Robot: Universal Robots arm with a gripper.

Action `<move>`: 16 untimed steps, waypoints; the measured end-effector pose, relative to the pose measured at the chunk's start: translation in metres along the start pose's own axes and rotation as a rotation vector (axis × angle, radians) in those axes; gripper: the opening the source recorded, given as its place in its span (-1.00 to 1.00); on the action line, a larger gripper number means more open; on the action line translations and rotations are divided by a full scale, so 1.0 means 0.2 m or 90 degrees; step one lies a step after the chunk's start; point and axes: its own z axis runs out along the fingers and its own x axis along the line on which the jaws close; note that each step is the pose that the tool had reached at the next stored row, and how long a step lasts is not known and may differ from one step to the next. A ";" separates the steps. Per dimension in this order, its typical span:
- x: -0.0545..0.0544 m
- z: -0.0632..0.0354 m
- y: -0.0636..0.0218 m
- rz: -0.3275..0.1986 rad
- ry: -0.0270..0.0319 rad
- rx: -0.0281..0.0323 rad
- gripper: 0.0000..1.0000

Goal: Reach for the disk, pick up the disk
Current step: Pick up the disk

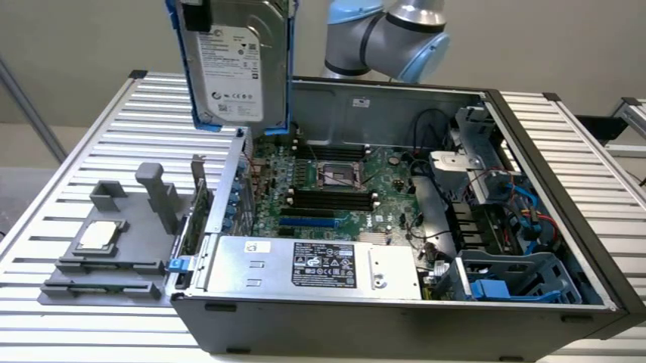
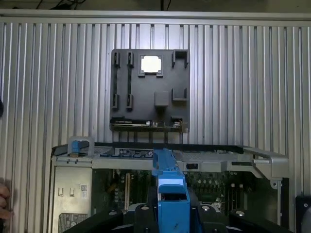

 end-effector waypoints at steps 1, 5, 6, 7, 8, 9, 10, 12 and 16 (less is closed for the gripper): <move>0.00 -0.001 -0.023 0.000 -0.0005 0.0000 -0.35; 0.02 -0.005 -0.114 0.000 -0.0025 0.0002 -0.35; 0.03 -0.005 -0.138 0.000 -0.0031 0.0002 -0.35; 0.03 -0.006 -0.158 0.000 -0.0036 0.0002 -0.35; 0.04 -0.007 -0.181 0.000 -0.0042 0.0003 -0.35; 0.04 -0.008 -0.203 0.000 -0.0047 0.0003 -0.35; 0.05 -0.009 -0.227 0.000 -0.0055 0.0004 -0.35; 0.06 -0.011 -0.272 0.000 -0.0067 0.0005 -0.35; 0.08 -0.014 -0.363 0.000 -0.0103 0.0010 -0.35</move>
